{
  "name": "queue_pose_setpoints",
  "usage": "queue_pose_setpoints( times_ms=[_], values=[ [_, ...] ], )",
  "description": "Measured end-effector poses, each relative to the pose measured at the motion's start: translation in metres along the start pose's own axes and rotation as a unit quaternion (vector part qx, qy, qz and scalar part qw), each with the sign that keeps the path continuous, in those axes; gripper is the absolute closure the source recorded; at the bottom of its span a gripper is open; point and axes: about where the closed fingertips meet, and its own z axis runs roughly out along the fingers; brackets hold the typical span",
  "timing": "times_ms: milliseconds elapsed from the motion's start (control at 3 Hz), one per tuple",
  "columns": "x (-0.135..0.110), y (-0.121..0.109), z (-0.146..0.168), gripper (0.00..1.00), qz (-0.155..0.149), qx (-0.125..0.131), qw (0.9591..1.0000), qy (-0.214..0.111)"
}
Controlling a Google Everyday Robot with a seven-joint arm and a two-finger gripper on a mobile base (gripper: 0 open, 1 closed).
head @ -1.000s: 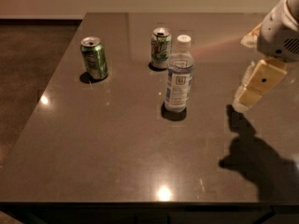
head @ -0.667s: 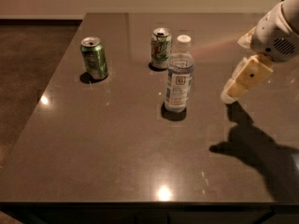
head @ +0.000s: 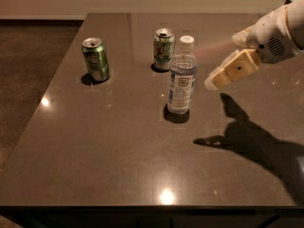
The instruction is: Move blue plastic bottle near 7up can
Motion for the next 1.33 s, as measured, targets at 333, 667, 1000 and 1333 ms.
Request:
queue_pose_setpoints(
  times_ms=[333,667,1000,1333],
  values=[
    [-0.017,0.01,0.007,0.0,0.004,-0.015,0.9991,-0.039],
    [-0.028,0.021,0.022,0.0,0.007,-0.037,0.9973,-0.063],
    [-0.037,0.033,0.037,0.0,0.004,-0.058,0.9953,-0.077],
    [-0.039,0.042,0.049,0.0,0.004,-0.073,0.994,-0.081]
  ],
)
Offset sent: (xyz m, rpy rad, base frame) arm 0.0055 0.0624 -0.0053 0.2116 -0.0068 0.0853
